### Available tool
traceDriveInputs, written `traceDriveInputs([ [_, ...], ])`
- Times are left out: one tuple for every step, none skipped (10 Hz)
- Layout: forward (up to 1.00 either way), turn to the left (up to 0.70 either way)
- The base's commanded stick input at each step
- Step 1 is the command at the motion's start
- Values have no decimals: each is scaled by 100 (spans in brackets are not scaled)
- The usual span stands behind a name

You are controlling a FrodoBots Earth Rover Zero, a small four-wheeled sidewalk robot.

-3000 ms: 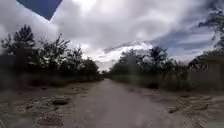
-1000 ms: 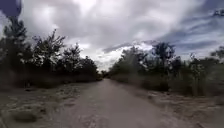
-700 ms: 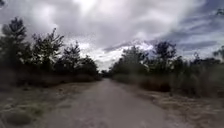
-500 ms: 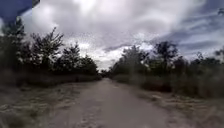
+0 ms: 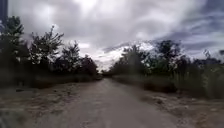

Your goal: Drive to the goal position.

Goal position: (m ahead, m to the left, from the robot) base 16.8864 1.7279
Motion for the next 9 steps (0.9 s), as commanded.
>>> traceDriveInputs([
  [45, 0],
  [45, 0],
  [45, 0],
  [45, 0],
  [45, 0],
  [45, 0],
  [45, 0],
  [45, 0],
  [45, 0],
])
